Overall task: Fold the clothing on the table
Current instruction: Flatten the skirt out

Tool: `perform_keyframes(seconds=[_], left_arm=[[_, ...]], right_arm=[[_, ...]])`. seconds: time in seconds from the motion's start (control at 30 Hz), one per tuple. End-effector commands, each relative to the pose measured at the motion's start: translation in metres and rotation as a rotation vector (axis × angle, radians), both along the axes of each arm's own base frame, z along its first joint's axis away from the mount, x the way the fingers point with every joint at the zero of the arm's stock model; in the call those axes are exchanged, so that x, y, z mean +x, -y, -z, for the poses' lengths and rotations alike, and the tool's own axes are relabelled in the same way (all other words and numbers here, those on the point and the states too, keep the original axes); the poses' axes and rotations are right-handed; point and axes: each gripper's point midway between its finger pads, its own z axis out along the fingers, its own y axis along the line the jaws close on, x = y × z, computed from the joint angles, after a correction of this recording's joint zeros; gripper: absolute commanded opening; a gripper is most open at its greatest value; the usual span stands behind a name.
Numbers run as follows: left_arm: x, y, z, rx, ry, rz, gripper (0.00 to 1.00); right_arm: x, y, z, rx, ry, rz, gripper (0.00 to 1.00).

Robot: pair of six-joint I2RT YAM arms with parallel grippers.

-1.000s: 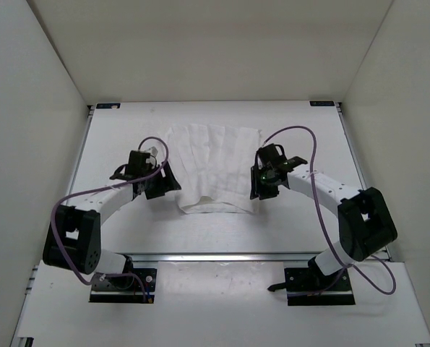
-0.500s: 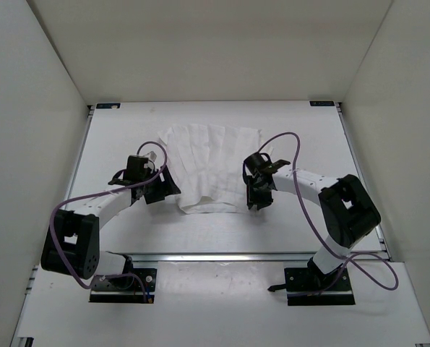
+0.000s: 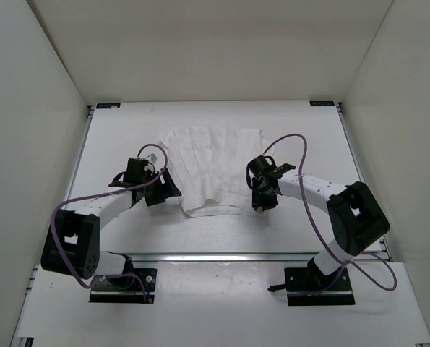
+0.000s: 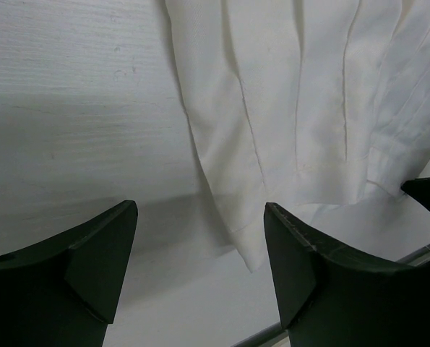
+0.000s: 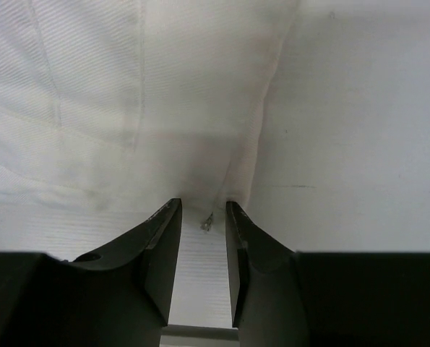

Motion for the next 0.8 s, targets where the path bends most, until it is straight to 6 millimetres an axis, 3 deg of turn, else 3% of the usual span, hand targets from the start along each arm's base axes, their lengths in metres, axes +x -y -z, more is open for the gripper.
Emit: perform_keyframes(seconds=[0.0,0.23,0.63,0.7,0.77], left_arm=[[-0.001,0.006,-0.005,-0.030,0.023,0.020,0.82],[-0.002,0.008,-0.009,-0.038,0.042,0.034,0.82],[-0.001,0.007,-0.007,-0.035,0.031,0.027,0.82],[-0.003,0.006,-0.004,-0.029,0.025,0.028,0.82],[-0.004,0.006,-0.003,-0.025,0.019,0.030,0.82]], right_arm=[[0.006,0.005,-0.019,0.019,0.074,0.037,0.28],[0.007,0.003,-0.033,0.049,0.093,0.059,0.27],[-0.006,0.007,0.010,0.029,0.000,0.044,0.27],[-0.008,0.006,0.016,0.014,-0.011,0.033,0.22],[-0.007,0.004,0.015,0.016,-0.014,0.029,0.11]])
